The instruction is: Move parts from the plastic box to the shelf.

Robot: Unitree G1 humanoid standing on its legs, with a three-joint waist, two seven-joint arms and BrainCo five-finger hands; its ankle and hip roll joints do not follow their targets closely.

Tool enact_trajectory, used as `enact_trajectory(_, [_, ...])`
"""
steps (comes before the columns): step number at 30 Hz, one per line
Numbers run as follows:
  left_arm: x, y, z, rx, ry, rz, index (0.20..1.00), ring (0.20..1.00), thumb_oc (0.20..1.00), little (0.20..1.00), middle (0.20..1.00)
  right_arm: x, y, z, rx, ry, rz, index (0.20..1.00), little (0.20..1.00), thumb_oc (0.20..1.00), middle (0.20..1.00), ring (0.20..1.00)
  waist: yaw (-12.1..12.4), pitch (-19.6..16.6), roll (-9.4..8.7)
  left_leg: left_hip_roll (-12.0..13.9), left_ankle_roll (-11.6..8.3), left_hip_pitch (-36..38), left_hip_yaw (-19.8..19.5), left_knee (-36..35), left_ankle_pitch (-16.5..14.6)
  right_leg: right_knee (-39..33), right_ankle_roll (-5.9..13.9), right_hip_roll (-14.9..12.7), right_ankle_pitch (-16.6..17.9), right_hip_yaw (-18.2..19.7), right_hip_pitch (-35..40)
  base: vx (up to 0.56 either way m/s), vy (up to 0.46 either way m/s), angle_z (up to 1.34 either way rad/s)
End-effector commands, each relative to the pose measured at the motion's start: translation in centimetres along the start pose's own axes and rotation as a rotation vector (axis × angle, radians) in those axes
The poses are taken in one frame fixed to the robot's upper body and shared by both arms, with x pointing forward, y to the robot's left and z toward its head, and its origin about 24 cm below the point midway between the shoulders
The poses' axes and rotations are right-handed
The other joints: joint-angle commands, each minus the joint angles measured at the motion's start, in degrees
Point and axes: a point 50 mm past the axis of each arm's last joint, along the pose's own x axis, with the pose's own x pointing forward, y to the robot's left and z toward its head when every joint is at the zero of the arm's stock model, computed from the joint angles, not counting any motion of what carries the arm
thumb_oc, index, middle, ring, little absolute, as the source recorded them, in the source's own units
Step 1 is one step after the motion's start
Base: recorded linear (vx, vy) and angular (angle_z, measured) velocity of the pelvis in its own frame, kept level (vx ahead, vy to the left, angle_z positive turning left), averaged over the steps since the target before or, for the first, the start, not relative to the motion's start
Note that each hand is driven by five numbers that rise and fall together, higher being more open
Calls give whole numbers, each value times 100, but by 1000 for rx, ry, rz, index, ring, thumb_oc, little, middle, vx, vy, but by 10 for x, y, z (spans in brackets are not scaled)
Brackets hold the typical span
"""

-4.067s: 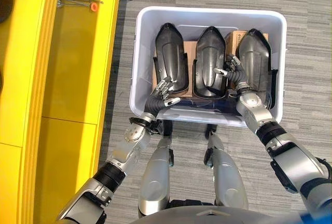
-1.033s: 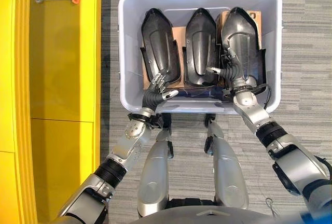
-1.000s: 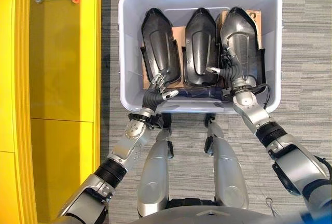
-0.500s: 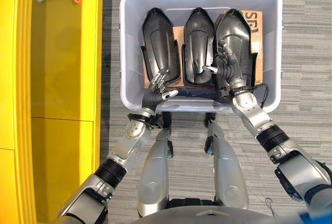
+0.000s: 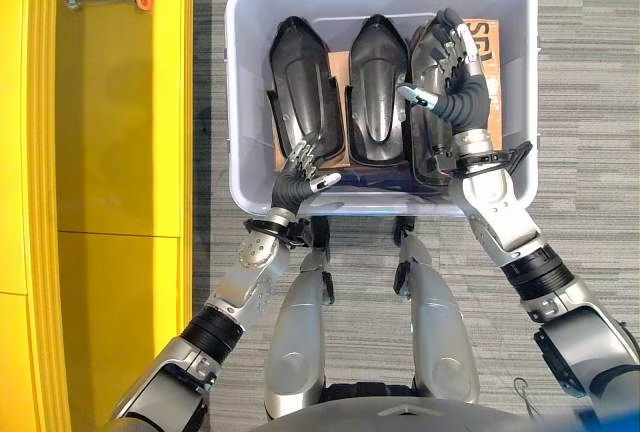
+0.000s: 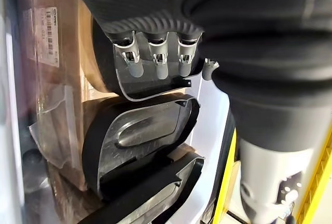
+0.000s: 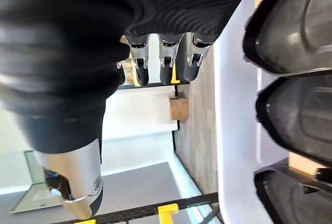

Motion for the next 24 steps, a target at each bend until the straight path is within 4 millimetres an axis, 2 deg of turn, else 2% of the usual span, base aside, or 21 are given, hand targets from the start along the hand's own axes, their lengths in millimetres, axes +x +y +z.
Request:
enact_trajectory(1, [-16,0,2,16,-30,-2,1000,1000,1000,1000,1000,-9,-5,22,29,-141,-27,1000,1000,1000,1000,1000,-36,-519,-199,399,-286,-169,-231,118,88,524,853,-638,-636,273,286,0,0,0])
enact_trajectory(5, [-17,1,2,20,-32,5,1000,1000,1000,1000,1000,-15,-10,30,12,-183,-54,1000,1000,1000,1000,1000,-79,-541,-221,408,-286,-164,-216,126,75,531,852,-626,-643,284,293,0,0,0])
enact_trajectory(15, [-18,3,6,37,-58,25,1000,1000,1000,1000,1000,-30,-36,43,-185,-257,-164,1000,1000,1000,1000,1000,-200,-549,-271,436,-289,-213,-193,177,57,543,875,-597,-644,326,239,0,0,0])
enact_trajectory(24, [-17,2,5,39,-62,25,1000,1000,1000,1000,1000,-35,-45,27,-179,-181,-227,1000,1000,1000,1000,1000,-214,-529,-256,447,-293,-237,-180,172,70,545,873,-582,-640,343,207,0,0,0])
